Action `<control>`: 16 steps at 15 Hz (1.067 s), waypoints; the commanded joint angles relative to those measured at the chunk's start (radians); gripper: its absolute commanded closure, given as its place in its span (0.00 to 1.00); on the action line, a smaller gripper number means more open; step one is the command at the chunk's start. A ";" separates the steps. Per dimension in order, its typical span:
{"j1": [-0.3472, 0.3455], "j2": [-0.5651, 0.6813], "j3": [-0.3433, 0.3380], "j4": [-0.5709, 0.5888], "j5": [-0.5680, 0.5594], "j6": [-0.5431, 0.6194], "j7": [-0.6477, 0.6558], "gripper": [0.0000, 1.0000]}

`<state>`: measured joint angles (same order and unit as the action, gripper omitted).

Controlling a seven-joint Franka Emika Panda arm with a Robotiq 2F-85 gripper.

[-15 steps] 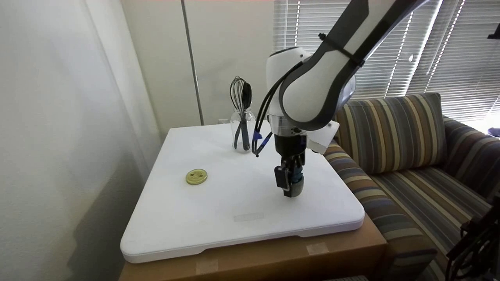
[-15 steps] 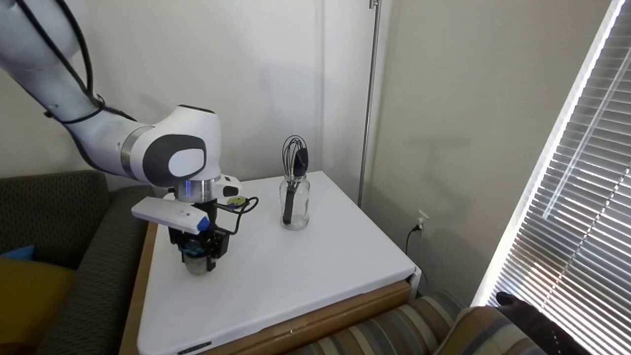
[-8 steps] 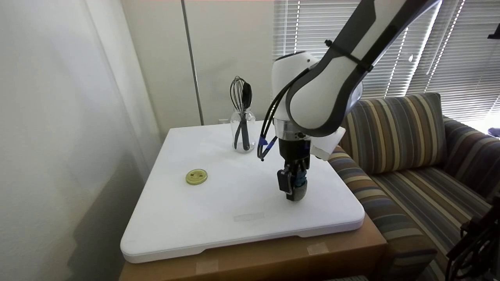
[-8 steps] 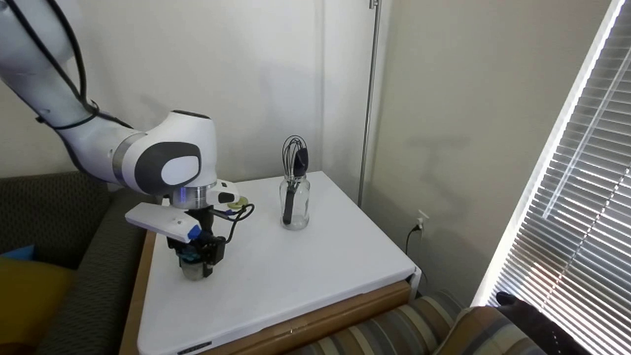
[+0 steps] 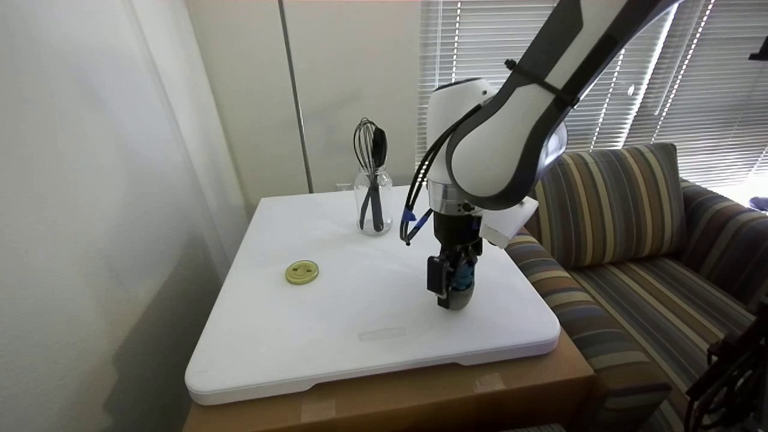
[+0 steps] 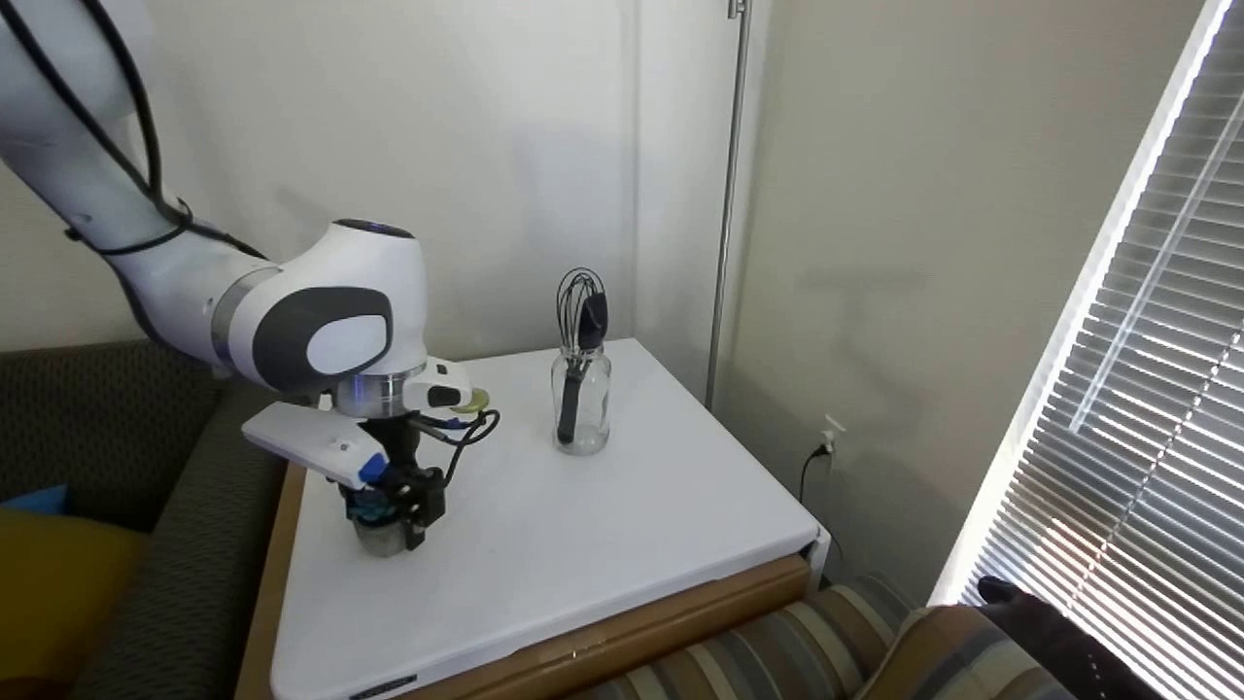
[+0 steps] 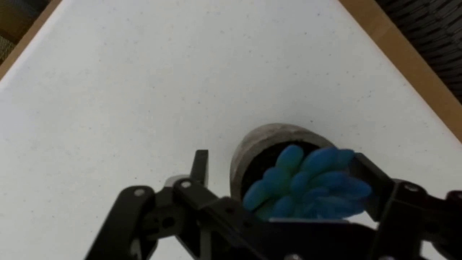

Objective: Move the flowerpot to the left

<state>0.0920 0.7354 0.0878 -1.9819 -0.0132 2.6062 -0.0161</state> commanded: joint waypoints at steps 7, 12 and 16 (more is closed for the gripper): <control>-0.088 -0.185 0.035 -0.059 0.016 -0.045 -0.139 0.00; -0.238 -0.321 0.157 -0.058 0.191 -0.211 -0.450 0.00; -0.195 -0.310 0.116 -0.025 0.183 -0.210 -0.422 0.00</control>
<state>-0.1248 0.4272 0.2268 -2.0093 0.1558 2.3992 -0.4295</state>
